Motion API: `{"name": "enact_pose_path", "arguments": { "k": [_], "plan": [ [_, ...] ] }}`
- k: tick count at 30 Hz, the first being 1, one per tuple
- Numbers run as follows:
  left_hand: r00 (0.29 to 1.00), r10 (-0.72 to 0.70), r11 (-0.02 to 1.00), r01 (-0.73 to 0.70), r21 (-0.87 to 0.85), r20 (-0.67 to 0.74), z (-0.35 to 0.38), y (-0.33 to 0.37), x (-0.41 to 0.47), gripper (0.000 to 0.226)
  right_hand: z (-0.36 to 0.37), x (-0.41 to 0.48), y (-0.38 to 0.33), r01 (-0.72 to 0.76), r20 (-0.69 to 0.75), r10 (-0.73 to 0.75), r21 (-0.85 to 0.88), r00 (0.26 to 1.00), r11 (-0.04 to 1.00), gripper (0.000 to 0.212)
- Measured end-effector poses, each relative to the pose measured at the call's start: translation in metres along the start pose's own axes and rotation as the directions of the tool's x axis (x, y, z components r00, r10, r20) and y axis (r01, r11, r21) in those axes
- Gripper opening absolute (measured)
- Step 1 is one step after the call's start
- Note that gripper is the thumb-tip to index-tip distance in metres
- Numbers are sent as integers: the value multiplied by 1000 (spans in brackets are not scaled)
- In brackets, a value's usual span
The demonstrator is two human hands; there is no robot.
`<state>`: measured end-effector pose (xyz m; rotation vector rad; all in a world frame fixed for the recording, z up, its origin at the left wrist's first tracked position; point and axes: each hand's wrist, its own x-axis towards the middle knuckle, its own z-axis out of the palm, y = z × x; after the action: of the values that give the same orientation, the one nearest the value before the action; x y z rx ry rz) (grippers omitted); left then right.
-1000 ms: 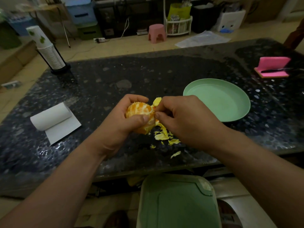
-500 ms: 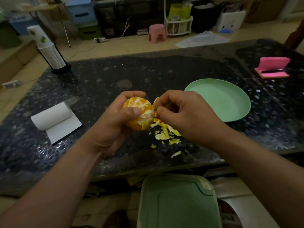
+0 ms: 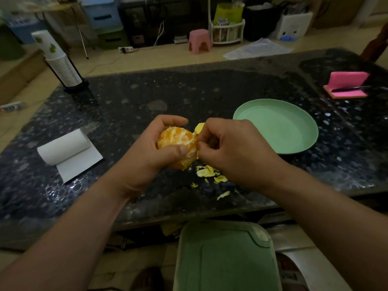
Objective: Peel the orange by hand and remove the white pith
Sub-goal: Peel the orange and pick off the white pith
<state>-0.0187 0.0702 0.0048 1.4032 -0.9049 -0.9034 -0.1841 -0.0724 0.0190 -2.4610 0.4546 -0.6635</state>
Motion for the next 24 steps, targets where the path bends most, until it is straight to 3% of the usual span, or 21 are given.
{"name": "enact_pose_path", "arguments": {
  "k": [4, 11, 24],
  "plan": [
    [1000, -12, 994, 14, -108, 16, 0, 1, 0, 69, -1, 1, 2, -36, -32, 39, 101, 999, 994, 10],
    [998, -33, 974, 43, -222, 49, -2, 3, -1, 68, -5, 3, 3, -115, 41, 108, 359, 993, 926, 11],
    [992, -33, 917, 77, -392, 118, -4, 6, -4, 67, -2, 5, 12, -150, 54, 141, 456, 989, 877, 8]
  ]
}}
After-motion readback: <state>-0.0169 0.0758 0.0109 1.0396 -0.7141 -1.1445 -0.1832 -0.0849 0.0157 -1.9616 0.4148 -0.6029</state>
